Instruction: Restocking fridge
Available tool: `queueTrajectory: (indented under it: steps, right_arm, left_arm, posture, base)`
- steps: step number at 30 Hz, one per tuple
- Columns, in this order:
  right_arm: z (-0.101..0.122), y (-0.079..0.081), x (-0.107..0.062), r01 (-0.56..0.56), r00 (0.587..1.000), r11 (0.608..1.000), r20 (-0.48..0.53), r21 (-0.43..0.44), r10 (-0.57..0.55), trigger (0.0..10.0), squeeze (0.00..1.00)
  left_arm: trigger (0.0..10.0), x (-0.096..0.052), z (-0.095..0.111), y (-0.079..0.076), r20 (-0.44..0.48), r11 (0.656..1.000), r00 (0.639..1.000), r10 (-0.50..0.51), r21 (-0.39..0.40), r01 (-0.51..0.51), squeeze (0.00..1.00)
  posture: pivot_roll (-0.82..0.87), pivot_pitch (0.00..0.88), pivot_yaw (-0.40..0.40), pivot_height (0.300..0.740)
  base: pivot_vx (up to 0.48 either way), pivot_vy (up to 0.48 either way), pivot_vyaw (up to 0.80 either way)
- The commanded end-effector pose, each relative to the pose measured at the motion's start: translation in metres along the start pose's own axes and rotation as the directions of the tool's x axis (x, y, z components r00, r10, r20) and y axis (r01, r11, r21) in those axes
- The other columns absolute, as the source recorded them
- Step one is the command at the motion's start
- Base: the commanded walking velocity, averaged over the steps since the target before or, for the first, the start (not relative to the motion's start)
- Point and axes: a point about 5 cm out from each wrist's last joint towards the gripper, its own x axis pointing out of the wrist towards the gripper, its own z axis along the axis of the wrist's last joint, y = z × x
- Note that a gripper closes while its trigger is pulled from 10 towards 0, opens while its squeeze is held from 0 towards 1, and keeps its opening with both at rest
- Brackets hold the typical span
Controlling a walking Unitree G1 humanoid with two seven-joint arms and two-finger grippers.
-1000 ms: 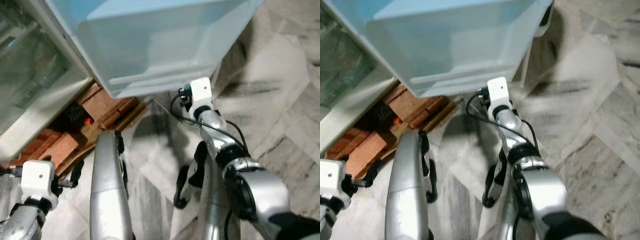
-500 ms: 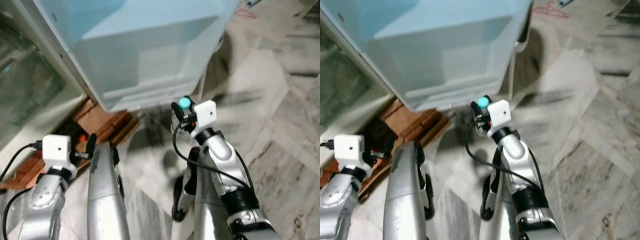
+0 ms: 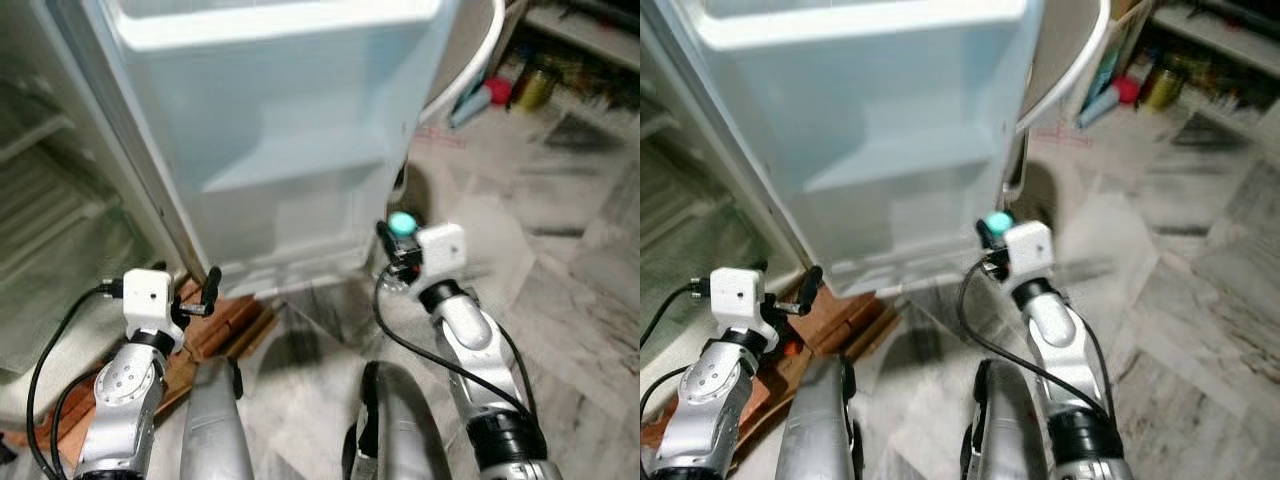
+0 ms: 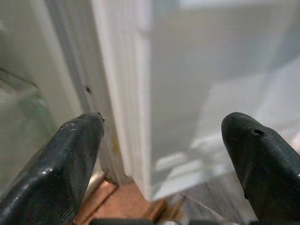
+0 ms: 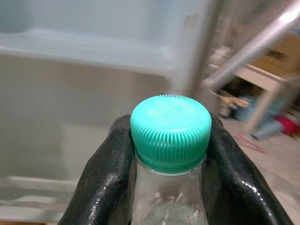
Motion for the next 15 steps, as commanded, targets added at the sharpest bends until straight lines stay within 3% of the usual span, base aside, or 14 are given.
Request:
queueTrajectory:
  steps: [1, 8, 15]
  right_arm:
    - [0.0, -0.01, -0.006, 0.074, 0.997, 0.997, -0.003, -0.005, -0.074, 10.0, 0.0]
    - [-0.001, -0.004, -0.006, 0.031, 0.999, 0.999, -0.007, -0.03, -0.031, 10.0, 0.0]
    - [-0.001, -0.005, -0.007, 0.059, 0.998, 0.998, -0.013, -0.007, -0.059, 10.0, 0.0]
  left_arm:
    - [10.0, 0.002, -0.003, 0.002, -0.003, 1.0, 1.0, 0.012, -0.001, -0.012, 0.0]
    - [10.0, 0.012, 0.003, -0.002, 0.022, 1.0, 1.0, -0.015, 0.008, 0.015, 0.0]
    - [10.0, 0.011, 0.0, 0.005, 0.019, 1.0, 1.0, 0.022, 0.006, -0.023, 0.0]
  posture:
    - [0.09, 0.0, -0.038, 0.714]
    - [0.08, 0.0, -0.027, 0.74]
    - [0.07, 0.0, -0.027, 0.74]
  base:
    - [0.0, 0.0, 0.0]
    - [0.0, 0.0, 0.0]
    - [0.0, 0.0, 0.0]
